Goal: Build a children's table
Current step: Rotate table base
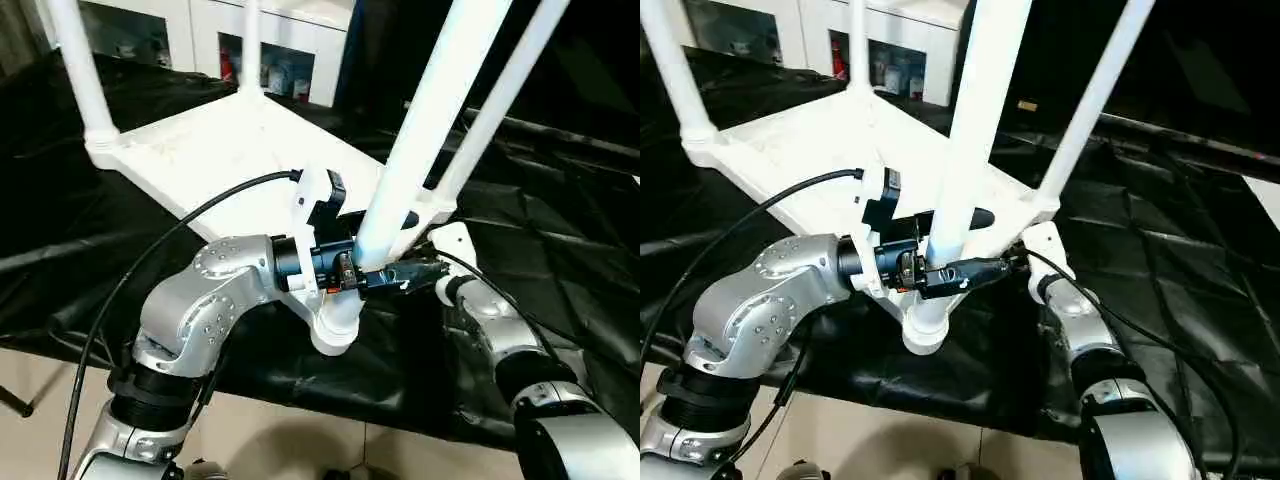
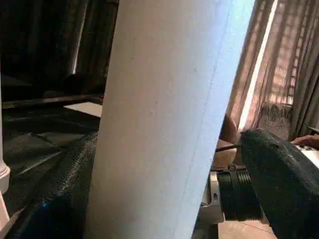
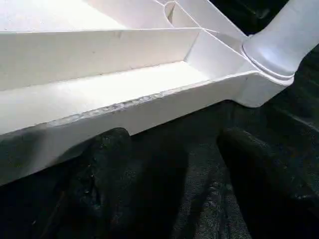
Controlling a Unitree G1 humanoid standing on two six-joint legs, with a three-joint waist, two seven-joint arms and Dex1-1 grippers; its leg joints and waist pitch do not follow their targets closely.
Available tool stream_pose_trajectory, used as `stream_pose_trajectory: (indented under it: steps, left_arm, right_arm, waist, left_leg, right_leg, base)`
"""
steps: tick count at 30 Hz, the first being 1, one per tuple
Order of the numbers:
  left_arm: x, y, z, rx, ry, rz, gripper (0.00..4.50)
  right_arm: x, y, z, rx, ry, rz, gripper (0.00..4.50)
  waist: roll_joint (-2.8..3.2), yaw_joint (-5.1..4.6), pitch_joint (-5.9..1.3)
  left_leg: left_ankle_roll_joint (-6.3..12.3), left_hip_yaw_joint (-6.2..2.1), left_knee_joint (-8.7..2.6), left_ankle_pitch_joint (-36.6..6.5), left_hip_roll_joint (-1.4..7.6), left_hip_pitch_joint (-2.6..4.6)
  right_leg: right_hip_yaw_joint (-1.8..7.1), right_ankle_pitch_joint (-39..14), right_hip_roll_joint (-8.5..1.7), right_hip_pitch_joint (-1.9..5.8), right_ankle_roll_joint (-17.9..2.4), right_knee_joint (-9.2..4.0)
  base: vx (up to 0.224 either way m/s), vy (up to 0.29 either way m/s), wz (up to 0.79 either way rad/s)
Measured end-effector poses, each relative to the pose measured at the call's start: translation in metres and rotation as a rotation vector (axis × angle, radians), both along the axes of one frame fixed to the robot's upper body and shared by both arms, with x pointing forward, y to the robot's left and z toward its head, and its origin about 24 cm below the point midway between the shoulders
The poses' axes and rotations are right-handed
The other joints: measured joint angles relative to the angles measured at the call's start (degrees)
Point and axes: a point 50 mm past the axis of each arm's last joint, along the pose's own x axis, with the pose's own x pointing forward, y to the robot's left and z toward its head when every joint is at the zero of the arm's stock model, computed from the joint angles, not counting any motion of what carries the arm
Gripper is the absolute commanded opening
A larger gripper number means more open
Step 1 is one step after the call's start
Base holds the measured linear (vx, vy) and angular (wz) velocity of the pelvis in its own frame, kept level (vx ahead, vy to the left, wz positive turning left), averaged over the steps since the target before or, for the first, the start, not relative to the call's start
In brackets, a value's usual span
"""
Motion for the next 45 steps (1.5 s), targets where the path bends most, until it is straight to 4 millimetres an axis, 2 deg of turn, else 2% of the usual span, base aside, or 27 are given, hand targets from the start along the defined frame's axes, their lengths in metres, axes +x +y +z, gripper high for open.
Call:
stream_pose_trajectory:
  steps: [5,12,21,26,31,36,43,45]
  left_arm:
    - [0.000,-0.006,-0.001,-0.006,-0.002,-0.004,4.41]
    - [0.003,-0.023,-0.001,-0.009,0.000,-0.031,4.41]
    - [0.011,-0.040,-0.004,0.017,-0.031,-0.021,4.41]
    - [0.022,-0.043,-0.009,0.057,-0.046,0.053,4.41]
    - [0.035,-0.038,-0.020,0.130,-0.067,0.148,4.41]
    - [0.041,-0.032,-0.026,0.171,-0.089,0.168,4.41]
    - [0.040,0.014,-0.041,0.310,-0.086,0.041,4.41]
    - [0.037,0.023,-0.046,0.347,-0.073,0.014,4.07]
  right_arm:
    - [0.001,0.007,0.001,0.011,0.001,0.027,3.23]
    - [0.000,0.020,0.000,0.022,-0.001,0.080,3.23]
    - [0.002,0.034,0.003,0.049,-0.015,0.135,3.23]
    - [0.003,0.041,0.005,0.044,-0.024,0.163,3.23]
    - [0.003,0.038,0.007,0.059,-0.025,0.200,3.23]
    - [0.003,0.027,0.012,0.076,-0.027,0.258,3.23]
    - [-0.004,-0.008,0.040,0.159,-0.080,0.457,3.23]
    - [-0.008,-0.014,0.043,0.187,-0.073,0.496,3.23]
  waist:
    - [0.00,-0.39,0.00]
    - [0.00,-1.07,0.00]
    - [0.00,-0.99,0.00]
    - [0.00,-0.95,0.00]
    - [0.01,-0.84,0.00]
    - [0.03,-0.75,0.01]
    - [0.45,-0.35,0.02]
    - [0.46,0.15,0.02]
  left_leg:
    - [0.00,0.00,0.02,0.00,0.00,-0.02]
    - [0.01,0.00,0.02,0.00,0.00,-0.01]
    - [0.01,0.02,0.01,-0.01,0.00,-0.01]
    - [0.01,0.02,0.01,-0.01,0.00,0.00]
    - [0.02,0.01,0.01,-0.01,0.00,-0.03]
    - [0.03,0.02,0.01,-0.01,0.00,-0.02]
    - [0.04,0.01,-0.02,-0.01,0.00,0.09]
    - [0.04,0.01,-0.01,-0.01,0.00,0.12]
  right_leg:
    - [0.01,0.00,0.01,-0.02,0.00,0.00]
    - [0.10,0.04,0.08,-0.11,-0.06,0.00]
    - [0.16,0.06,0.10,-0.14,-0.10,-0.01]
    - [0.15,0.10,0.10,-0.14,-0.13,-0.01]
    - [0.15,0.12,0.10,-0.15,-0.13,-0.01]
    - [0.15,0.12,0.10,-0.15,-0.14,-0.03]
    - [0.15,0.17,0.10,-0.08,-0.22,-0.01]
    - [0.14,0.18,0.09,-0.08,-0.23,-0.02]
  base:
    - [0.000,0.000,0.00]
    - [0.000,0.000,0.00]
    - [0.000,0.000,0.00]
    - [0.000,0.000,0.00]
    - [0.000,0.000,0.00]
    - [0.000,0.000,0.00]
    - [0.000,0.000,0.00]
    - [0.000,0.000,0.00]
